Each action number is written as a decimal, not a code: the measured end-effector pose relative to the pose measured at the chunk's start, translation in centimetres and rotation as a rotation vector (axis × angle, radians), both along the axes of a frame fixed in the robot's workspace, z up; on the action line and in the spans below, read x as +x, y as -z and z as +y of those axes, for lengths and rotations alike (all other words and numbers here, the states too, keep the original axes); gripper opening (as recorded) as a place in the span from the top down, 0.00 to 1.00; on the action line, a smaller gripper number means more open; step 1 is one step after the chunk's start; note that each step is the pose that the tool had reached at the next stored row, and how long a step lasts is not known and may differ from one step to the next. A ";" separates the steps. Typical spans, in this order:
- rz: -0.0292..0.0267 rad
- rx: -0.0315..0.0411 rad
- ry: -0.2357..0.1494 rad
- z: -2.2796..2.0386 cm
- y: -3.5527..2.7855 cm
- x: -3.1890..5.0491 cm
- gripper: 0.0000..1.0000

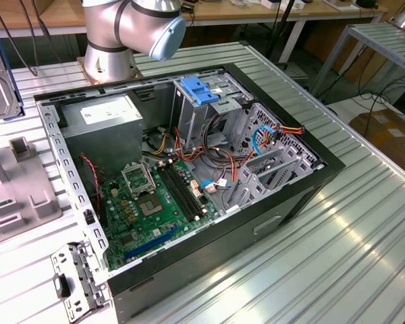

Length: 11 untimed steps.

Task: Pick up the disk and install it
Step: 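Pick up the disk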

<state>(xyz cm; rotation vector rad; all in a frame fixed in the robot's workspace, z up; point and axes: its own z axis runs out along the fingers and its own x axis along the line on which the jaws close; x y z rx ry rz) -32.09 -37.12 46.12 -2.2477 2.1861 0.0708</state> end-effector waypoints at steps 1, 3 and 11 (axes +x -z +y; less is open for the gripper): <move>-0.0001 0.0000 0.000 -0.06 0.00 0.00 0.64; 0.0000 -0.0001 0.000 -0.18 0.00 0.00 0.64; 0.0000 0.0000 0.000 -0.88 0.00 0.00 0.64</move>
